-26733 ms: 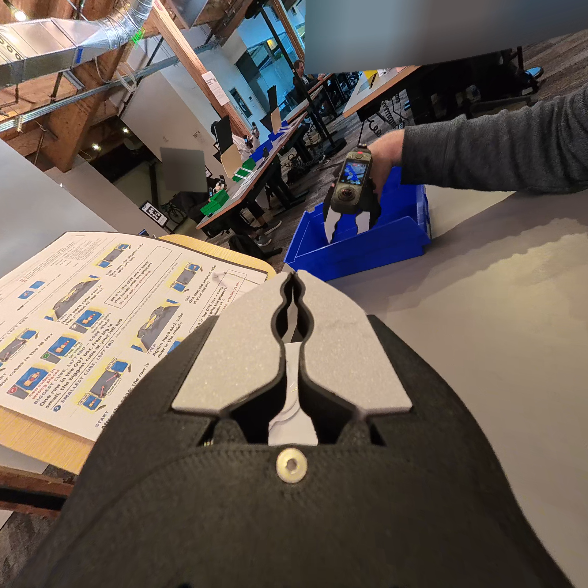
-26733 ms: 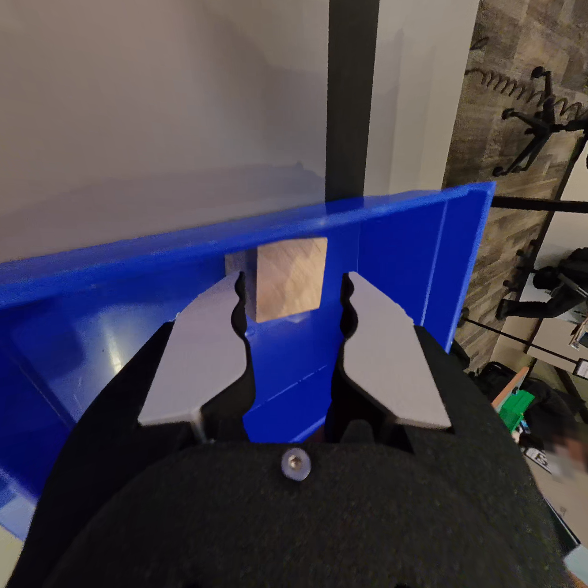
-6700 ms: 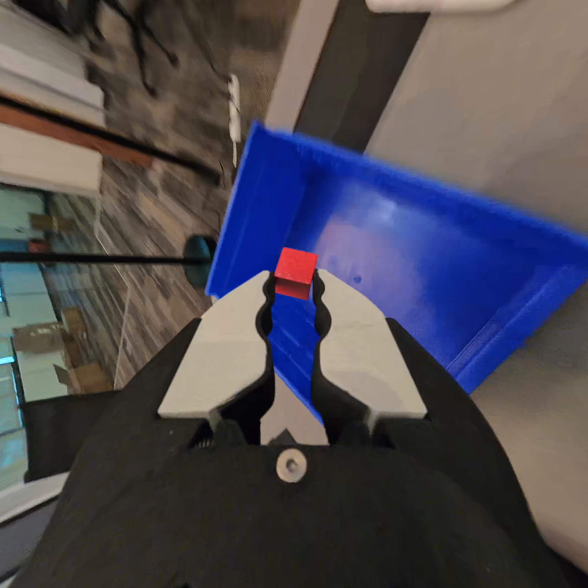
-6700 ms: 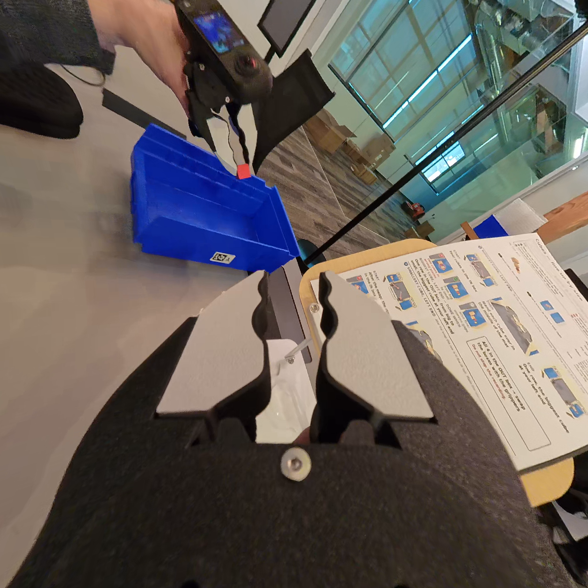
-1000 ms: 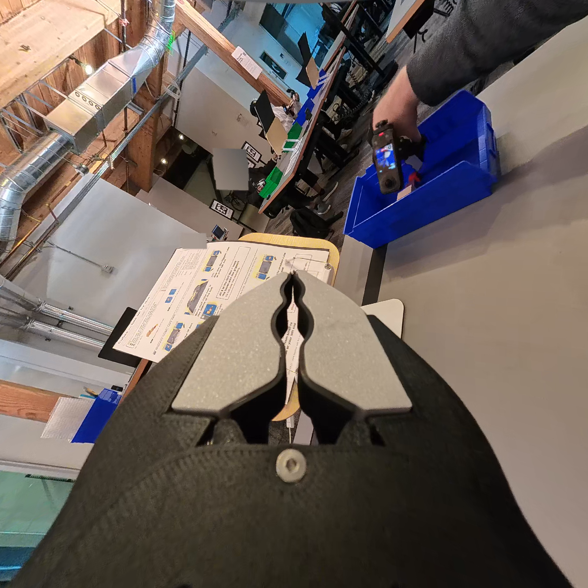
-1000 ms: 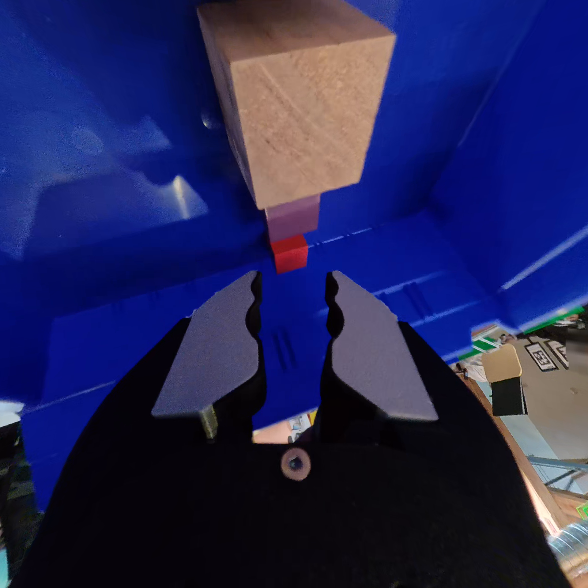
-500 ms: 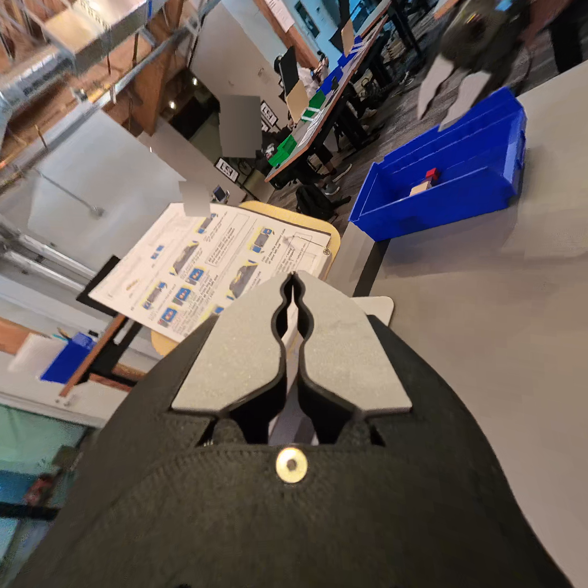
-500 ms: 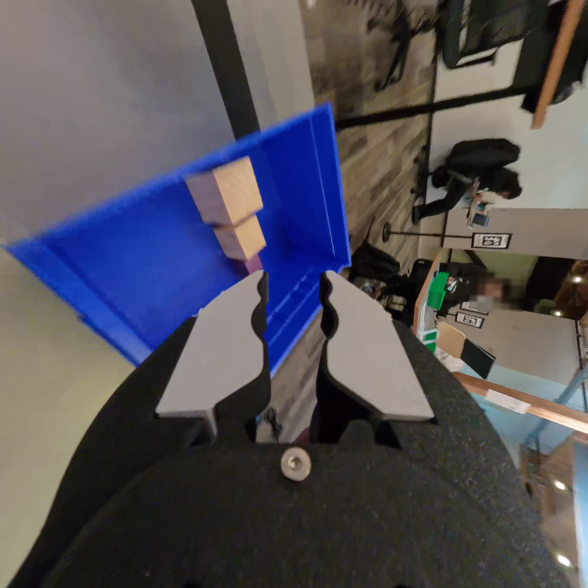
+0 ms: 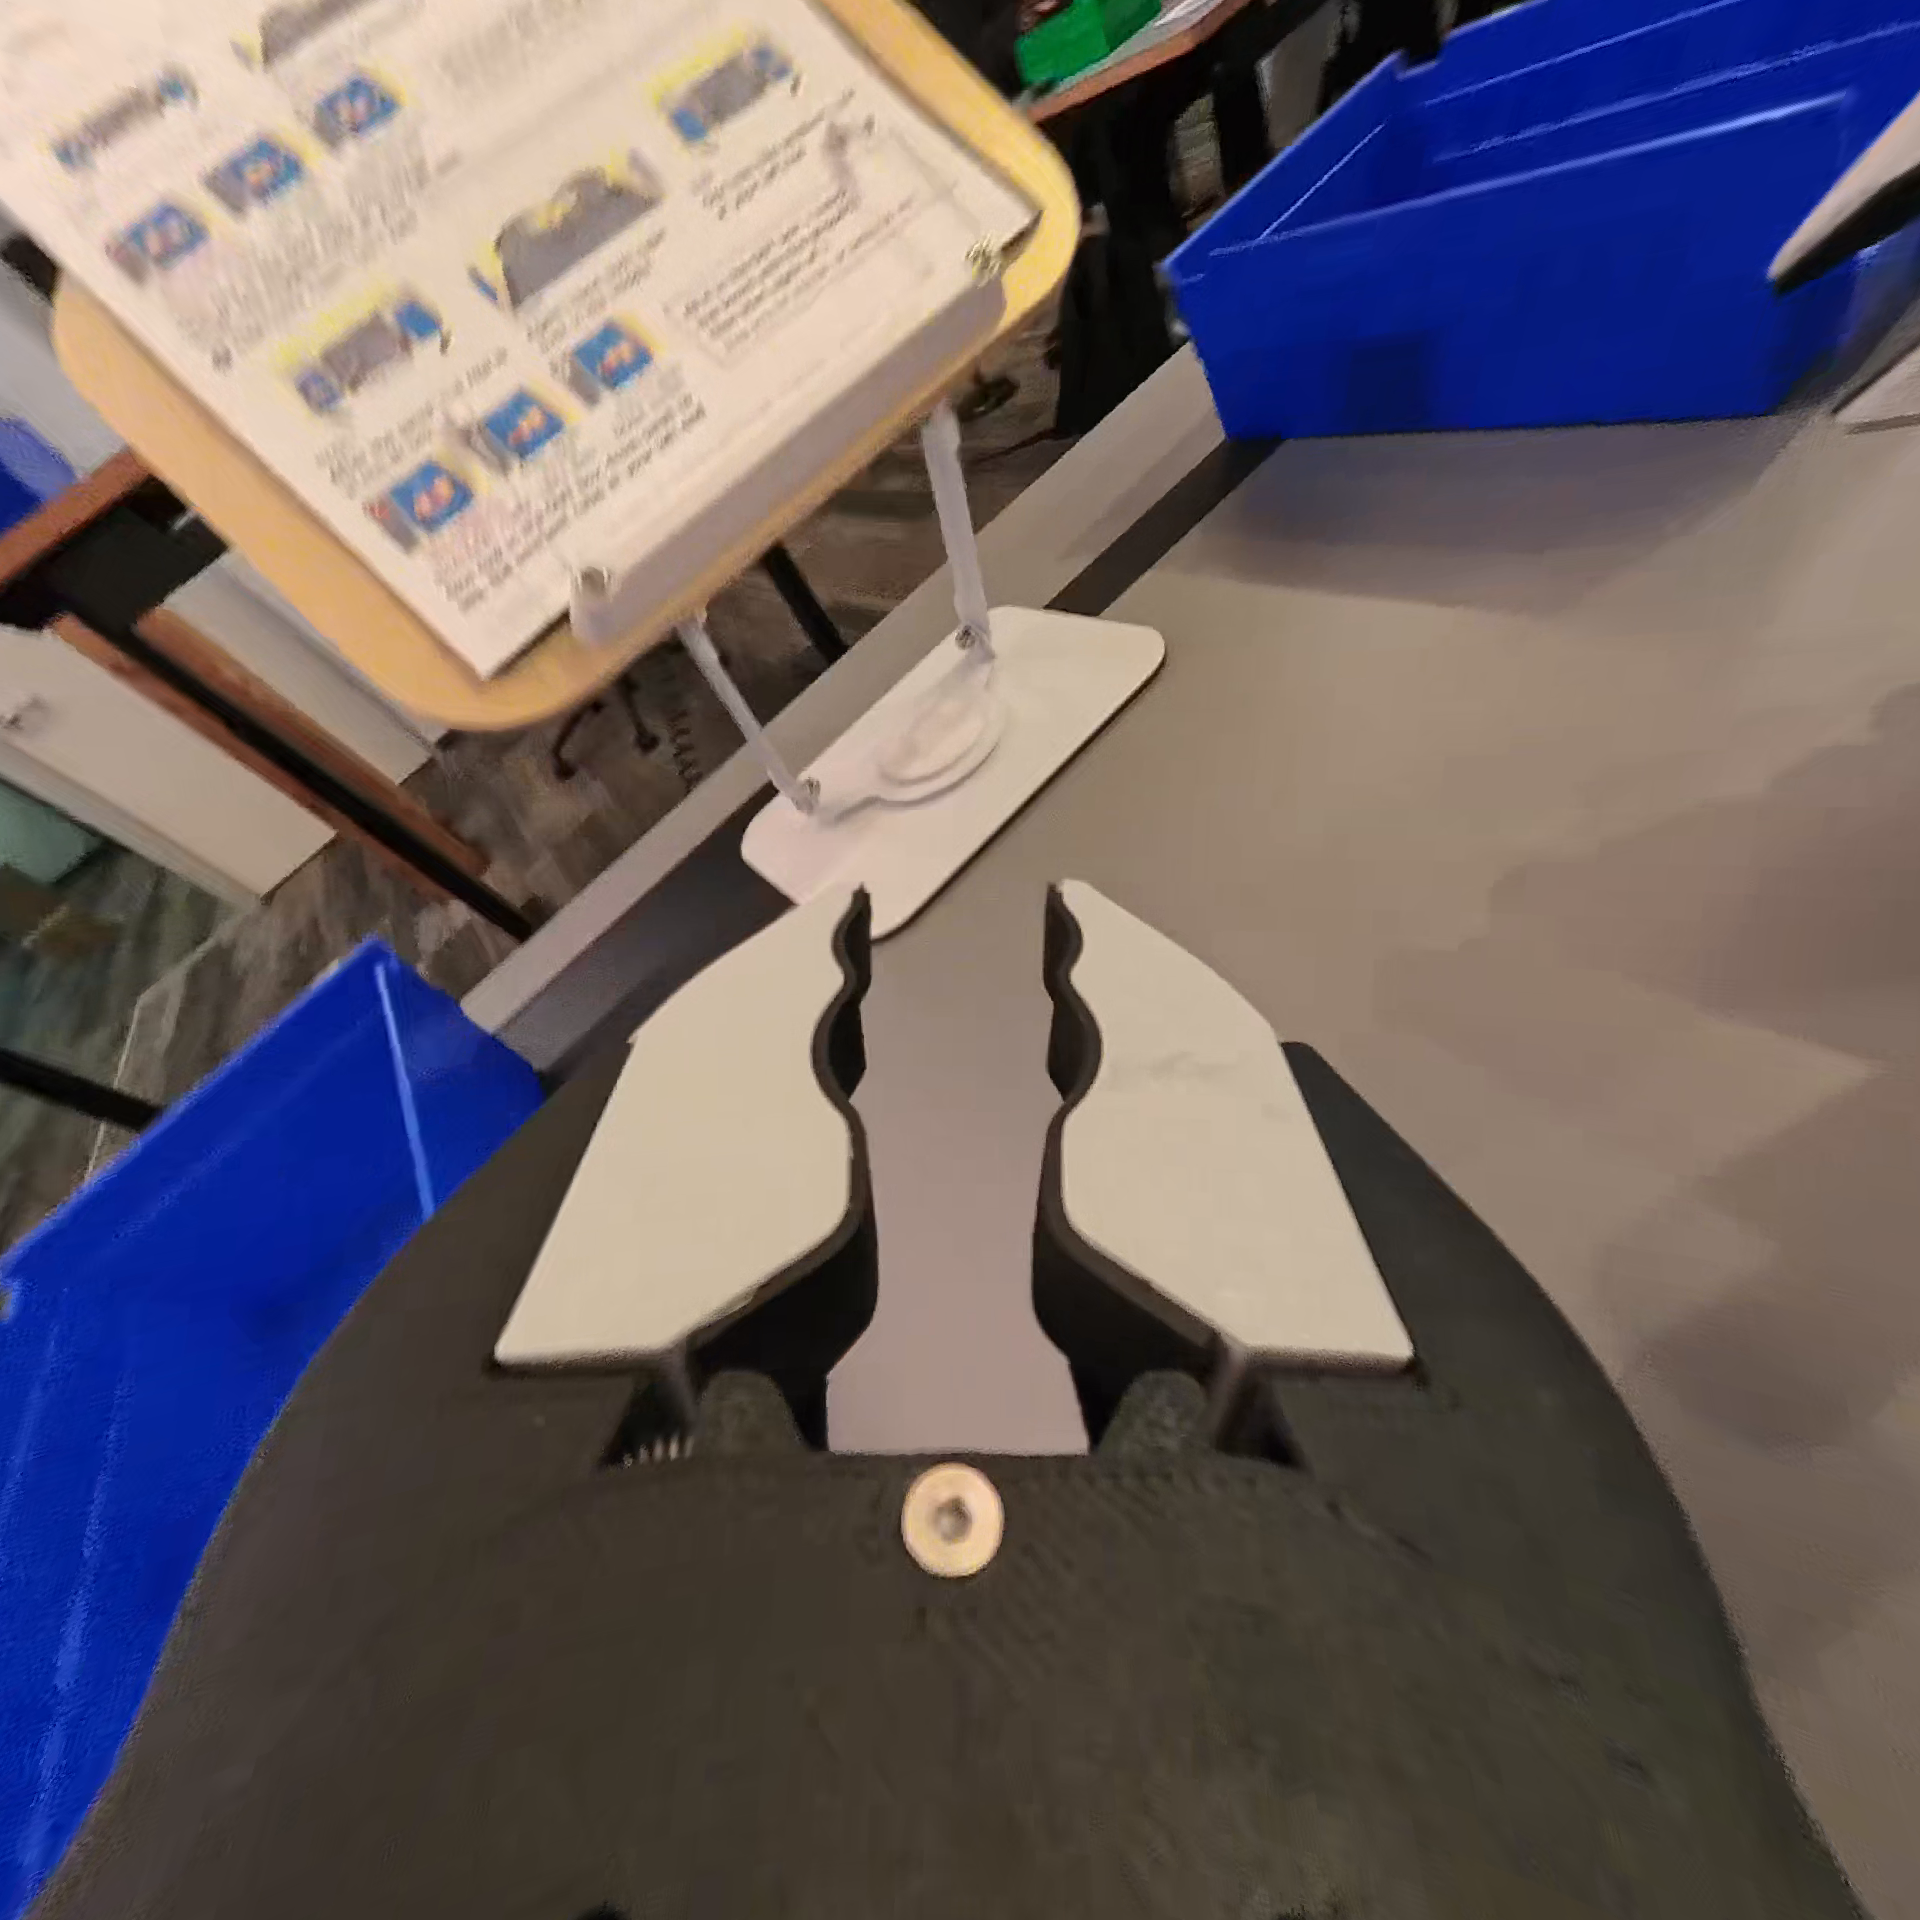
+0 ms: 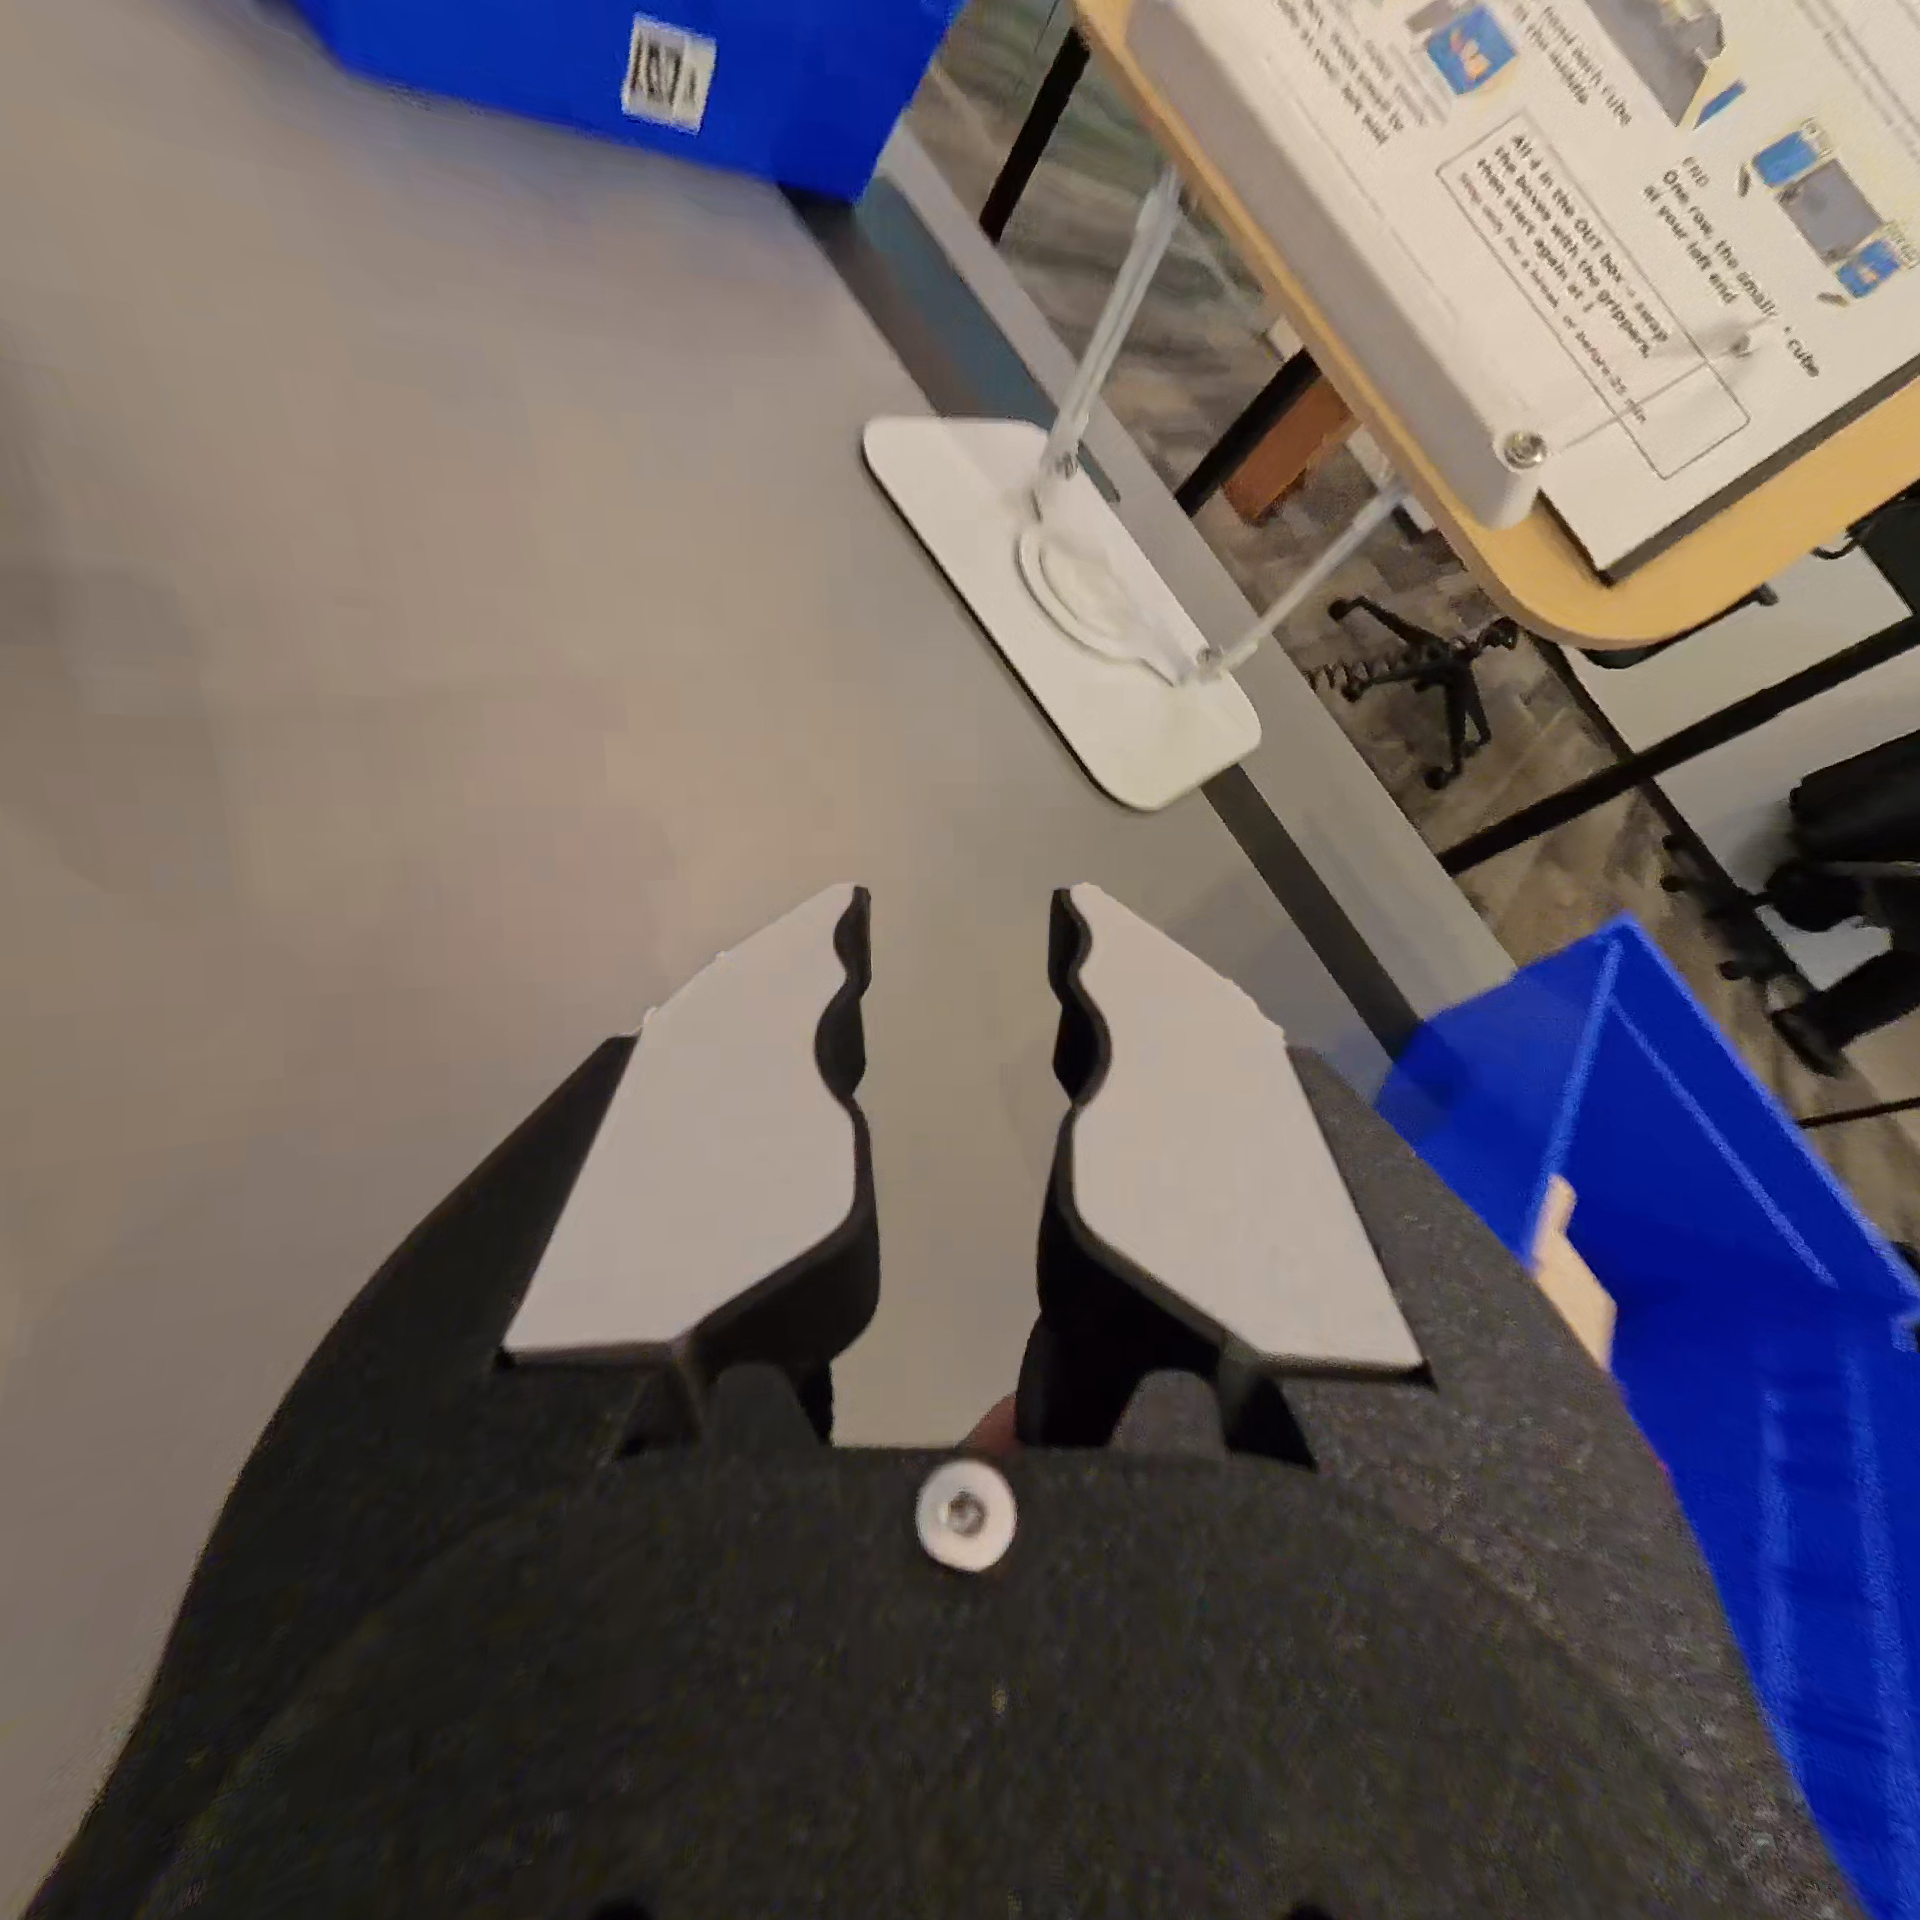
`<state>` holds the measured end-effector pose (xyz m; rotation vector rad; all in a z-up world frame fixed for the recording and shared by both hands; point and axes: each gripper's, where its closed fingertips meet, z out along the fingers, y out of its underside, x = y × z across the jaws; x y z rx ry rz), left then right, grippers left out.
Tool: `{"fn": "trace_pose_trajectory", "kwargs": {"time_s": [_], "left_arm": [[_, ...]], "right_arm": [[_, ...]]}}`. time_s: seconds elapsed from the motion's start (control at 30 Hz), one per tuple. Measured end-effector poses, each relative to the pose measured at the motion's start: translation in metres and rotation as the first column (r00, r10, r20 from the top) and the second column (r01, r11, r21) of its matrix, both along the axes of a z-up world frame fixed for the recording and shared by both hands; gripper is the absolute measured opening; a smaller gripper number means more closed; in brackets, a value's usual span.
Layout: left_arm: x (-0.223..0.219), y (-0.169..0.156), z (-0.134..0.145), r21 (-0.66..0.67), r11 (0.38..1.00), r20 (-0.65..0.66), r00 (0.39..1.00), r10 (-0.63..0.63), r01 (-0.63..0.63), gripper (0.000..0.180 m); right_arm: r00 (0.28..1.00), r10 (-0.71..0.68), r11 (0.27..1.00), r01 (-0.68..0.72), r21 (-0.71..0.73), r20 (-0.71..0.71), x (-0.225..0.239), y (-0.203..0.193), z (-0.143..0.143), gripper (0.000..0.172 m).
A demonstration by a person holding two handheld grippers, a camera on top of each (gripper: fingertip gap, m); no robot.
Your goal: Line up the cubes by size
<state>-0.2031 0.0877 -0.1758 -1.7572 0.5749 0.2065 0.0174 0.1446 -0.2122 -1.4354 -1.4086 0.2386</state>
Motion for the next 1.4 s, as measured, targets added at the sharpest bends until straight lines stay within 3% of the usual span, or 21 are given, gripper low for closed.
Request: {"fn": "trace_pose_trajectory", "kwargs": {"time_s": [0.17, 0.27, 0.43, 0.57, 1.0, 1.4], "left_arm": [[-0.015, 0.006, -0.051, 0.003, 0.995, 0.173, 0.980, 0.101, -0.104, 0.036], [-0.016, 0.009, -0.066, -0.029, 0.994, 0.124, 0.986, 0.111, -0.108, 0.047], [-0.005, 0.018, -0.081, -0.069, 0.994, 0.091, 0.992, 0.093, -0.086, 0.062], [-0.002, 0.023, -0.091, -0.121, 0.988, 0.041, 0.994, 0.098, -0.093, 0.066], [-0.005, 0.028, -0.102, -0.180, 0.975, -0.003, 0.992, 0.130, -0.129, 0.071], [-0.005, 0.026, -0.094, -0.112, 0.985, -0.027, 0.991, 0.133, -0.135, 0.069]], "right_arm": [[0.988, -0.067, 0.997, 0.061, -0.044, -0.140, -0.022, 0.022, -0.024, 0.043], [0.963, -0.132, 0.991, 0.119, -0.068, -0.234, -0.019, 0.033, -0.039, 0.042], [0.990, -0.087, 0.978, 0.106, 0.182, -0.110, -0.028, 0.020, -0.048, 0.041], [0.995, -0.093, 0.976, 0.098, 0.195, -0.033, -0.032, 0.021, -0.059, 0.043], [0.993, -0.105, 0.967, 0.088, 0.238, 0.056, -0.035, 0.023, -0.070, 0.048], [0.988, -0.148, 0.983, 0.142, 0.119, 0.040, -0.033, 0.037, -0.072, 0.051]]}}
